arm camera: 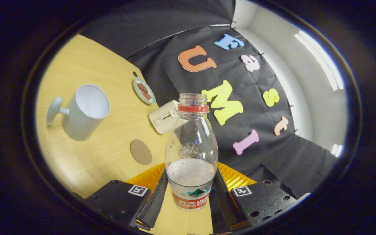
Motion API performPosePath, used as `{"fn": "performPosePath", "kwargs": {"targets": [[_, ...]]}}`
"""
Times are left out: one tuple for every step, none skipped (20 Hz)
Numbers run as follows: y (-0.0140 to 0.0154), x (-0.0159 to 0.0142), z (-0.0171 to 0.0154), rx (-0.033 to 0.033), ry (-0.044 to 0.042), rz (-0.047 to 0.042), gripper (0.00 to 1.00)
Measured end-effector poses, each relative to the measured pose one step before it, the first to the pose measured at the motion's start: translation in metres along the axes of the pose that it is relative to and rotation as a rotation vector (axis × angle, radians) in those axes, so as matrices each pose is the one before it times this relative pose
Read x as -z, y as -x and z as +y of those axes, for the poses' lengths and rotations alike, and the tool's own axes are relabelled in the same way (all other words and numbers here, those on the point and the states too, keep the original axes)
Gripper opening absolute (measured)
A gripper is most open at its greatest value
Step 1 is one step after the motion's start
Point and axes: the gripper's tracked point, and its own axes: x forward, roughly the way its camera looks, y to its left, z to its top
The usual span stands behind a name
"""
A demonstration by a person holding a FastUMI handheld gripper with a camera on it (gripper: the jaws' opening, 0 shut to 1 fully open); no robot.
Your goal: Take the bottle from table, then pour the juice into the cup, finally place the bottle on the coaster
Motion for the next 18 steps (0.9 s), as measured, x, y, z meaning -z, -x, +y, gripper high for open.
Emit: {"fn": "performPosePath", "kwargs": {"targets": [[0.00044,-0.00118,0.00335,-0.00322,0.02027,0.00365,0.79],[0.00028,-0.00229,0.00653,-0.01748,0.01665,-0.00213,0.79],[-0.00076,-0.00082,0.00519,-0.01414,0.01852,0.00597,0.79],[0.00097,0.00075,0.00124,-0.00766,0.01885,0.00846,0.79],[0.00025,-0.00036,0.00069,-0.00018,0.0234,0.00715,0.79],[-0.0005,0.00049,-0.00027,0.00407,0.02492,0.00498,0.79],[-0.0013,-0.00044,0.00051,0.00267,0.02004,0.00508,0.79],[-0.00425,-0.00046,0.00041,0.00032,0.02591,0.00287,0.79],[-0.00103,0.00016,-0.00186,0.00457,0.02954,0.00417,0.79],[-0.00006,-0.00098,-0.00345,0.01346,0.03218,-0.0003,0.8],[0.00118,-0.00223,-0.00339,0.01581,0.03894,-0.00752,0.8],[-0.00042,-0.00213,-0.00145,0.01536,0.03575,-0.00531,0.8],[0.00076,-0.00159,0.00007,0.00713,0.02916,-0.00285,0.79],[0.00062,-0.00082,0.00161,0.00195,0.02218,-0.00243,0.79],[0.00079,-0.00151,0.00171,-0.00031,0.02189,0.00004,0.79],[-0.00046,-0.00164,-0.00047,0.00205,0.02126,0.00268,0.79],[0.00042,-0.00018,-0.00104,0.0117,0.02306,0.00634,0.79],[0.00208,-0.00071,-0.00325,0.01473,0.02579,0.00117,0.79]]}}
